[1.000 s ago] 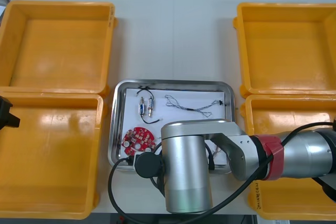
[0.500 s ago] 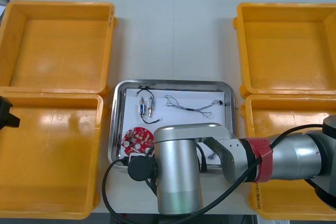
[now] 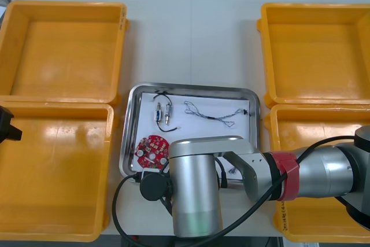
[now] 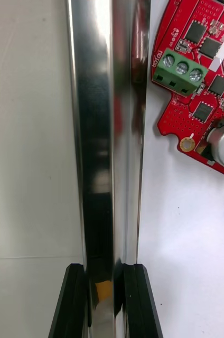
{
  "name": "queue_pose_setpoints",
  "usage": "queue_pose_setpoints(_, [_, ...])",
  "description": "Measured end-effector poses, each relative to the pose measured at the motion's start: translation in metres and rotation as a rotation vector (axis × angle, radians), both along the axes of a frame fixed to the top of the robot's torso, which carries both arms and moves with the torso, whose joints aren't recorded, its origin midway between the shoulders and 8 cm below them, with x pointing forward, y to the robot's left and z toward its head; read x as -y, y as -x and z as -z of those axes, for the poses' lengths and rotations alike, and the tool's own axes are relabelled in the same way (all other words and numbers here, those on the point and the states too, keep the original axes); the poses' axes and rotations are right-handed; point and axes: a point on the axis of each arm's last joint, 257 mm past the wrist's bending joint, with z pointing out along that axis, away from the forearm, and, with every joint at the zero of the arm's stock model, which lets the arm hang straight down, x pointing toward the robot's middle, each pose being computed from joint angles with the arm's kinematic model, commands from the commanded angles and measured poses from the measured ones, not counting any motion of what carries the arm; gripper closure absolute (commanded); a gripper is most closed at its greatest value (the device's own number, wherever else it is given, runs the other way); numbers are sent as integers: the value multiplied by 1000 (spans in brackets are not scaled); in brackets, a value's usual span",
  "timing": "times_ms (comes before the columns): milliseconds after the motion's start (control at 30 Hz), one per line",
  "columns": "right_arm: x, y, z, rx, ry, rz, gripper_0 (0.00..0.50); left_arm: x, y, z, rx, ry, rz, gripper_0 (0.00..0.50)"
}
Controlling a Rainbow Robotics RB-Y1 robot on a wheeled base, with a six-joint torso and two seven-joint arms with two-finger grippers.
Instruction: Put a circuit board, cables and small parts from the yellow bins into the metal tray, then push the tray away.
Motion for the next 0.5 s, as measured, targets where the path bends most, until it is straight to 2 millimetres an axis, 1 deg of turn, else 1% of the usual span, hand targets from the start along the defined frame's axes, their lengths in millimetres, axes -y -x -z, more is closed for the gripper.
queue_pose_setpoints(167, [-1, -5, -4, 16, 3, -8, 500, 0, 0, 0, 0, 0, 0, 0])
queue_pose_setpoints(500, [-11, -20, -18, 48, -19, -31, 500, 0, 0, 0, 0, 0, 0, 0])
